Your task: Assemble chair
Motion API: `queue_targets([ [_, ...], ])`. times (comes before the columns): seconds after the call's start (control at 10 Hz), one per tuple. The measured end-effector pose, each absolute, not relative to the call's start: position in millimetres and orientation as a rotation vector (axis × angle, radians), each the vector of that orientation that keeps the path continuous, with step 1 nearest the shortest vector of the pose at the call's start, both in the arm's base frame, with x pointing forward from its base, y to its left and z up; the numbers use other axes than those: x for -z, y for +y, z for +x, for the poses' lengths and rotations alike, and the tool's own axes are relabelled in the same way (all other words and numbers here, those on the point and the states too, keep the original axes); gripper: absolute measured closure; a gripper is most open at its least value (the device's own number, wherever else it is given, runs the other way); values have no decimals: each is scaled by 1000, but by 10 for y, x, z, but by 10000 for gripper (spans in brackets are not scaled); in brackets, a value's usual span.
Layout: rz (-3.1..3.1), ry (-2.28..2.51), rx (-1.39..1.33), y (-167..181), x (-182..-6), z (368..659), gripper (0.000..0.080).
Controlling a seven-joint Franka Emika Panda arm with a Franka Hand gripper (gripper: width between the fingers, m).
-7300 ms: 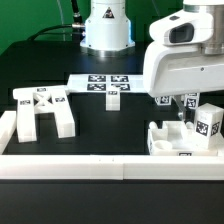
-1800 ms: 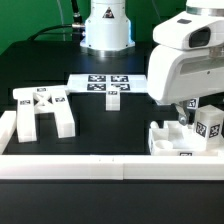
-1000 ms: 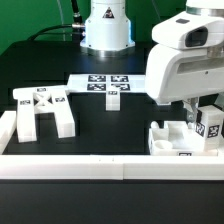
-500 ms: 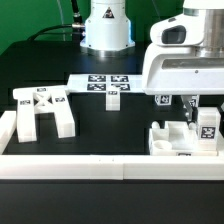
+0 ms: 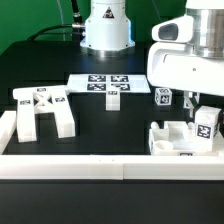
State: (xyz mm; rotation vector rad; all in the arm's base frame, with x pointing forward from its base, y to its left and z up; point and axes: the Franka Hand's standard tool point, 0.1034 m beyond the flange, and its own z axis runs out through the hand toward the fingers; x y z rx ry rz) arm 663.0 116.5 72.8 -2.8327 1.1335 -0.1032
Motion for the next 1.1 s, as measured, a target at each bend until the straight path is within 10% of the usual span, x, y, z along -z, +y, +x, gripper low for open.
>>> queue_targets([
  [0.8, -2608, 1555, 73, 1196, -724, 6623, 499],
  [1.0, -2678, 1435, 79, 1194, -720, 6622, 191],
  [1.1, -2729, 1340, 84, 1197, -717, 6620, 163],
])
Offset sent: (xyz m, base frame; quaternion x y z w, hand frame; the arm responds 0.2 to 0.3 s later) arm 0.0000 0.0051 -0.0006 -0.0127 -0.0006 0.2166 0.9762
